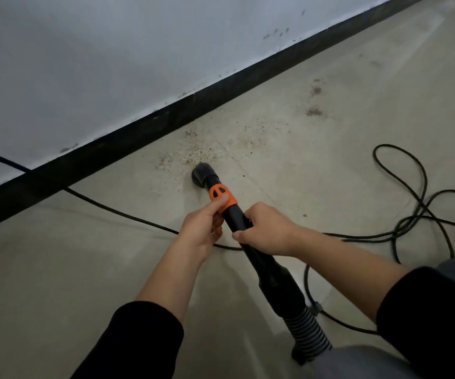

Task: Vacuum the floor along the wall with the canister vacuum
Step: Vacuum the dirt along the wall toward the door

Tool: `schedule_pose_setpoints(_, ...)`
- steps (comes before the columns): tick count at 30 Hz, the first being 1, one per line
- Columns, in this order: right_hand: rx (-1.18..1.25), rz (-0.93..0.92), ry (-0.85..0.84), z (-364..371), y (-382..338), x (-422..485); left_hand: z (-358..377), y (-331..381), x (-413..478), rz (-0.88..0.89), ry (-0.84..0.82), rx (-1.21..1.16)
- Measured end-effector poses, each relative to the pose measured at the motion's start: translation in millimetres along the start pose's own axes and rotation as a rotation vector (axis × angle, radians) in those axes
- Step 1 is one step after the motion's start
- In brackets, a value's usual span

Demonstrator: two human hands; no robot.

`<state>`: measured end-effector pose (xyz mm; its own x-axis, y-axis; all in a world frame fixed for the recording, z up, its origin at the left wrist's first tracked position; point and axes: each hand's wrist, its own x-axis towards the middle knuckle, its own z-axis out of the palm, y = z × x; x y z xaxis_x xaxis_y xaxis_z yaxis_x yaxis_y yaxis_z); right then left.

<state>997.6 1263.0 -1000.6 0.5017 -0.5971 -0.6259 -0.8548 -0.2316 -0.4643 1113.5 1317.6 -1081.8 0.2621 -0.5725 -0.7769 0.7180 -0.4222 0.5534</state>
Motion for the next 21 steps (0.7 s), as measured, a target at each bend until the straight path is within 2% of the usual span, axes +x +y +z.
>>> schedule_pose_setpoints(8,-0.253,-0.004,-0.143,13.9,-44.2,-0.8,-37.7,0.9,-3.9,-0.033,0.042,-0.035)
schedule_pose_setpoints(21,-0.280,0.017,-0.139,32.8,-69.2,9.0,-55.0,15.9,-14.0,-0.020,0.130,-0.088)
